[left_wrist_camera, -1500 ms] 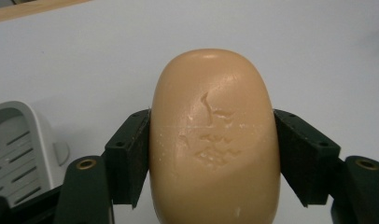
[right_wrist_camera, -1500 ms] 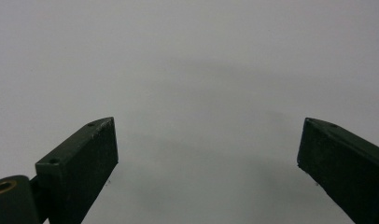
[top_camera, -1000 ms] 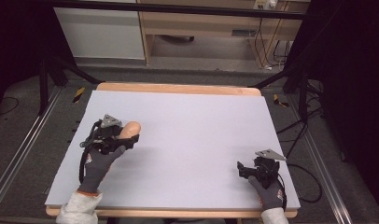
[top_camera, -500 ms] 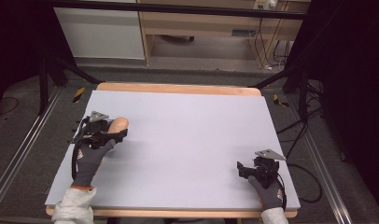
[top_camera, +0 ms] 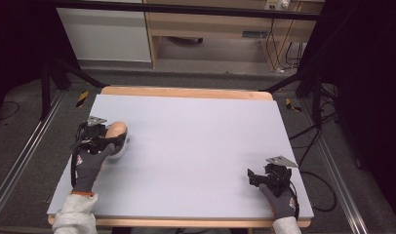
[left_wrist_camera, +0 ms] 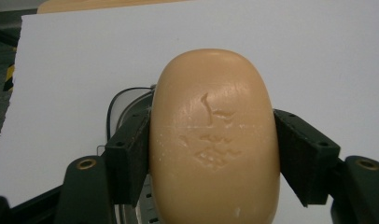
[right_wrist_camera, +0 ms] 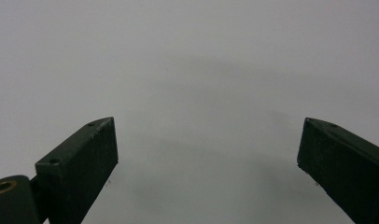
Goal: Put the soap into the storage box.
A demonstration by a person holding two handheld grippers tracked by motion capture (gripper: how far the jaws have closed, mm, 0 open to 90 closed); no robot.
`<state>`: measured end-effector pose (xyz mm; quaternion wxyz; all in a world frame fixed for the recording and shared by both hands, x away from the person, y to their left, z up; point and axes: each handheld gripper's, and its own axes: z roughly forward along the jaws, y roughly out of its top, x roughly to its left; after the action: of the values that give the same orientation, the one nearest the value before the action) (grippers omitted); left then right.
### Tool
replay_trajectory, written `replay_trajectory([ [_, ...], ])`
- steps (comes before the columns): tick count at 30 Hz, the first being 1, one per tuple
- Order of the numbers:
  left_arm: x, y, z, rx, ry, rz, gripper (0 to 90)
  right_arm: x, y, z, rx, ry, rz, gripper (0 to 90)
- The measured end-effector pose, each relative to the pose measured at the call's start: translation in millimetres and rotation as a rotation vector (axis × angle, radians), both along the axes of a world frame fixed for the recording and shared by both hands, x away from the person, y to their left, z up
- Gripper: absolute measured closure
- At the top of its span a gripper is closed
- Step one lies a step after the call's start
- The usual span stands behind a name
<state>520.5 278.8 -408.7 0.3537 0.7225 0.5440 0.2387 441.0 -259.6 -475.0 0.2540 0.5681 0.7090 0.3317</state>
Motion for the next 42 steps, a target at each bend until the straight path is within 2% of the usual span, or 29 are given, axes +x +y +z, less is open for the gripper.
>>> replay_trajectory([
  [28,7.7,3.0,-18.0,0.054,0.057,0.044,31.5,-0.2,0.2,-0.2,-0.003,0.002,0.005,5.3],
  [36,8.0,2.3,-18.3,0.054,0.058,0.047,31.4,-0.2,0.3,-0.2,-0.003,0.002,0.004,5.3],
  [42,8.4,3.6,-19.0,0.036,0.064,0.045,31.2,-0.3,0.3,-0.1,-0.004,0.002,0.005,5.3],
])
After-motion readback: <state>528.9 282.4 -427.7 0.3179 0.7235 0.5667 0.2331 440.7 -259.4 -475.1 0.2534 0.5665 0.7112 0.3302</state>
